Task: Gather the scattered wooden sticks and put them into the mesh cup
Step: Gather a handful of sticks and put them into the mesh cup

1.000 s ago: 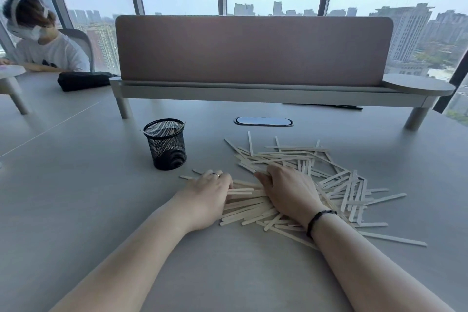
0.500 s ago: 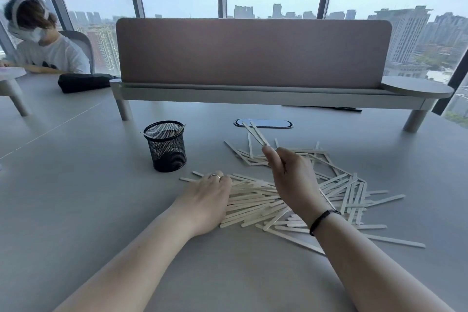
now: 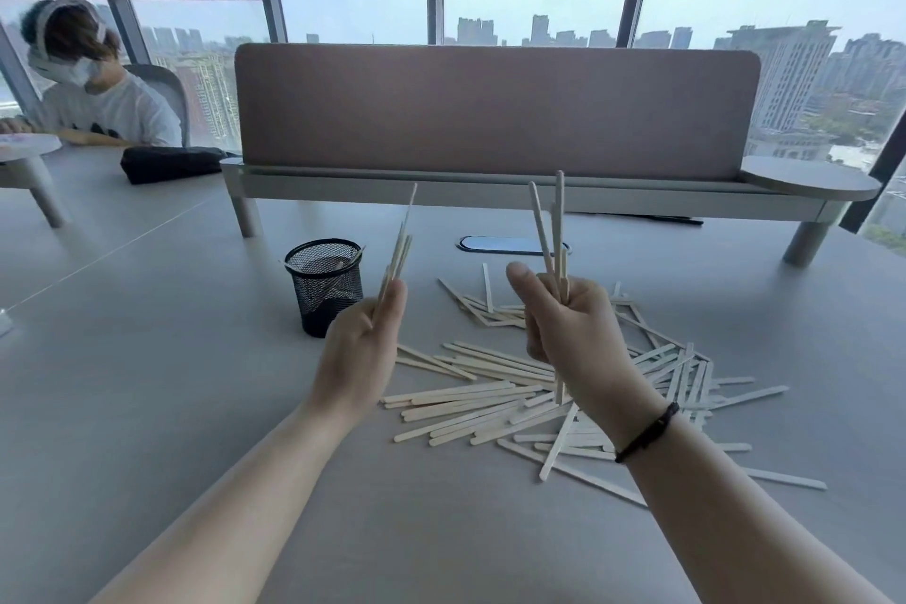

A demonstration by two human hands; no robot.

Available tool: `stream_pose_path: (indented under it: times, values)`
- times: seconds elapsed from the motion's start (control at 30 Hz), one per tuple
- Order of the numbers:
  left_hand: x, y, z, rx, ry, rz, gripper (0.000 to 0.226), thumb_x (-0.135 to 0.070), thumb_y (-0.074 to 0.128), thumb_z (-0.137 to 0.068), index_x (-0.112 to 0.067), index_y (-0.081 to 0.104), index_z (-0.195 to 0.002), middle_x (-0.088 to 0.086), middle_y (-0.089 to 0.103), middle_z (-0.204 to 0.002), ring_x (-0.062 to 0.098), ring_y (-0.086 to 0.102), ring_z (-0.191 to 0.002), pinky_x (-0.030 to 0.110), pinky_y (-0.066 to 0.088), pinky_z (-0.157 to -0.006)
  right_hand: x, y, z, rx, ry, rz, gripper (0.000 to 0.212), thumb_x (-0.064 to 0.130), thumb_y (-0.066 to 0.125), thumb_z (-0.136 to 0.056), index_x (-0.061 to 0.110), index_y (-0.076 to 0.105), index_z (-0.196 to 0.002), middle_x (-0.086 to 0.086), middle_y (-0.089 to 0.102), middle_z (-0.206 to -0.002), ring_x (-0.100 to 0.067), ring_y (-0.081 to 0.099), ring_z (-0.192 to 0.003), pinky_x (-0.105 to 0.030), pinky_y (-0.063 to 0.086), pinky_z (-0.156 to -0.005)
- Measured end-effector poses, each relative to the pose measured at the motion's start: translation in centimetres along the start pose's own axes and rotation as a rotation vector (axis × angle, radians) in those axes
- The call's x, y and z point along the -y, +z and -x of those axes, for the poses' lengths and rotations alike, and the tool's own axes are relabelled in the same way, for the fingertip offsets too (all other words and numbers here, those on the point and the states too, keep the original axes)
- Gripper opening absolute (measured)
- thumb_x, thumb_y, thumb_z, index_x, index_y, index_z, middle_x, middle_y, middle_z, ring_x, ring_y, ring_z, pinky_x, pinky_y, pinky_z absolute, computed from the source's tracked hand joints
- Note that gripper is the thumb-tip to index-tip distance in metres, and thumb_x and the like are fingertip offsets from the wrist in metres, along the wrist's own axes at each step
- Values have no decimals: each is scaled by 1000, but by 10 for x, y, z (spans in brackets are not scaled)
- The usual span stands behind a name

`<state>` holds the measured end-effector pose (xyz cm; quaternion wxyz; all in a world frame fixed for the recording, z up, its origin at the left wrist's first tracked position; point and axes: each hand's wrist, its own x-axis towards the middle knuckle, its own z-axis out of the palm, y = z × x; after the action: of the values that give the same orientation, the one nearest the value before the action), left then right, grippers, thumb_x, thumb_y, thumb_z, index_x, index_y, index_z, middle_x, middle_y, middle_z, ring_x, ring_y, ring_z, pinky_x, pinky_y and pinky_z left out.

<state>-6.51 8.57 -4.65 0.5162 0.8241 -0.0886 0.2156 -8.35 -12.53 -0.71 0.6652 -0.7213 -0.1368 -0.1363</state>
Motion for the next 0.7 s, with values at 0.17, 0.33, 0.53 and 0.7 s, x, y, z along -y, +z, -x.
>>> stream_pose_path:
  times: [0.17, 0.33, 0.53, 0.7]
  values:
    - [0, 0, 0, -25, -103, 214, 90, -84, 52, -77, 0, 24, -60, 11, 25, -53, 22, 24, -51, 44, 23, -51, -1, 10, -3, -57, 57, -169, 67, 39, 52, -100, 22, 36, -37, 3, 31, -41, -17, 33, -38, -32, 33, -50]
    - [0, 9, 3, -70, -96, 237, 68, -39, 67, -91, 9, 32, -59, 20, 30, -48, 22, 38, -45, 31, 40, -45, -15, 14, -1, -74, 79, -150, 57, 30, 62, -97, 23, 40, -45, -3, 37, -44, -21, 39, -42, -40, 39, -55]
    - [4, 10, 1, -140, -80, 254, 66, -34, 67, -94, 12, 35, -59, 25, 35, -47, 21, 40, -44, 31, 41, -52, -25, 26, 7, -47, 93, -54, 63, 36, 66, -94, -6, 36, -57, -16, 36, -43, -22, 41, -42, -33, 38, -52]
    - [5, 8, -1, -174, -69, 322, 63, -32, 68, -94, 7, 37, -55, 12, 37, -42, 23, 40, -39, 34, 41, -49, -19, 37, 11, 13, 80, -99, 67, 46, 72, -83, 0, 26, -63, -24, 21, -55, -22, 24, -48, -44, 24, -46]
